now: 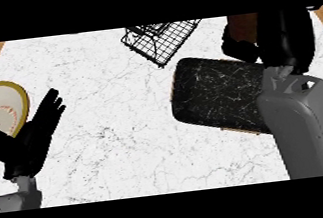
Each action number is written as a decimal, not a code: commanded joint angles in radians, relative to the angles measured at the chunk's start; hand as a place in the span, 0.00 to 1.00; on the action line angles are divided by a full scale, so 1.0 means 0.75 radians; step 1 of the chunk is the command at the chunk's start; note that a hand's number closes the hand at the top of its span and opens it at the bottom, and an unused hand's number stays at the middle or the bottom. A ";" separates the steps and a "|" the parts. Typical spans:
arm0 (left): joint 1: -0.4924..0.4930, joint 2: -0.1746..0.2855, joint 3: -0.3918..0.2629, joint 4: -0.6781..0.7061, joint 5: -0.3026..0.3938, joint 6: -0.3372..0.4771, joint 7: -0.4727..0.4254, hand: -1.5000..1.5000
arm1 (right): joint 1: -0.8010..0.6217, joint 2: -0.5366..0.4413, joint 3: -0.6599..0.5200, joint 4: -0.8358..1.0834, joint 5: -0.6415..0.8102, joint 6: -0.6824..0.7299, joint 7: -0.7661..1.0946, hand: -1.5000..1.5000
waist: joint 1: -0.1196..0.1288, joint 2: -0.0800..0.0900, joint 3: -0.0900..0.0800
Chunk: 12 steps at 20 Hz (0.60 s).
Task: Pick the sweet potato from the tray and place it in the tiered basket
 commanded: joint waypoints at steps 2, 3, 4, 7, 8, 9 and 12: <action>-0.041 0.008 0.019 0.042 0.004 -0.028 -0.002 0.50 | -0.320 0.046 -0.070 0.366 -0.014 -0.076 -0.027 1.00 | 0.013 0.006 0.000; 0.041 0.034 0.039 0.006 0.022 -0.065 -0.039 0.50 | -0.387 0.051 -0.059 0.377 -0.005 -0.024 0.014 1.00 | 0.019 0.004 0.000; -0.010 0.000 -0.003 0.014 -0.025 -0.023 0.002 0.50 | -0.410 0.046 -0.091 0.468 -0.012 -0.095 -0.035 1.00 | 0.011 0.004 0.000; -0.020 0.032 0.054 0.049 0.017 -0.062 -0.027 0.50 | -0.528 0.117 -0.019 0.669 0.016 -0.224 0.067 1.00 | 0.029 0.009 -0.001; 0.020 0.001 0.033 0.027 0.010 -0.055 -0.045 0.50 | -0.585 0.099 -0.124 0.759 0.008 -0.224 -0.012 1.00 | 0.024 0.008 0.000; 0.032 -0.045 -0.032 -0.031 -0.045 -0.004 -0.016 0.50 | -0.664 0.118 -0.075 0.733 -0.007 -0.200 0.116 1.00 | 0.027 0.004 0.000; 0.018 -0.024 0.000 -0.006 -0.013 -0.043 -0.027 0.50 | -0.728 0.119 -0.150 1.033 0.019 -0.384 -0.014 1.00 | 0.036 0.012 -0.001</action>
